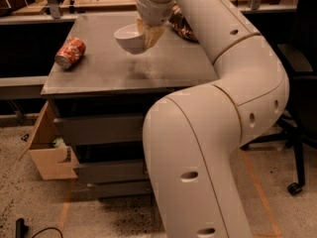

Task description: Move white bowl near coke can

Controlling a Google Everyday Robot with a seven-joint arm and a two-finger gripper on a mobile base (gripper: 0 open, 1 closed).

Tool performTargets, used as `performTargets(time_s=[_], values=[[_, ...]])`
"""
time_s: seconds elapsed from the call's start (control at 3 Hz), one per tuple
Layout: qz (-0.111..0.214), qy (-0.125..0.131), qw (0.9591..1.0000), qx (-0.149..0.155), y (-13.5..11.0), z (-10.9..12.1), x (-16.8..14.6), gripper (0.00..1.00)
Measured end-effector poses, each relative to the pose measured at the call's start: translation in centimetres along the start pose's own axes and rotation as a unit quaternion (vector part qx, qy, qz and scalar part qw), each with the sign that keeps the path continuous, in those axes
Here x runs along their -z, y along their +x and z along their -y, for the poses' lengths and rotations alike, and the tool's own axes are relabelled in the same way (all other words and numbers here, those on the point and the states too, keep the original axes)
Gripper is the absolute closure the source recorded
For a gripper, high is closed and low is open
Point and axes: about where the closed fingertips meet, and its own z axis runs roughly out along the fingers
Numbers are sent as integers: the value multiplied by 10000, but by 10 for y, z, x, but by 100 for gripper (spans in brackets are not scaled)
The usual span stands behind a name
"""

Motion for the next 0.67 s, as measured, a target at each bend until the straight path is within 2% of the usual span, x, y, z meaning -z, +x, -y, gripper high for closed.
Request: performTargets(time_s=[0.33,0.67], values=[[156,-12,9991,399,-33,6,-4,100],[218,-57,9977,636,-57,11,-22,100]])
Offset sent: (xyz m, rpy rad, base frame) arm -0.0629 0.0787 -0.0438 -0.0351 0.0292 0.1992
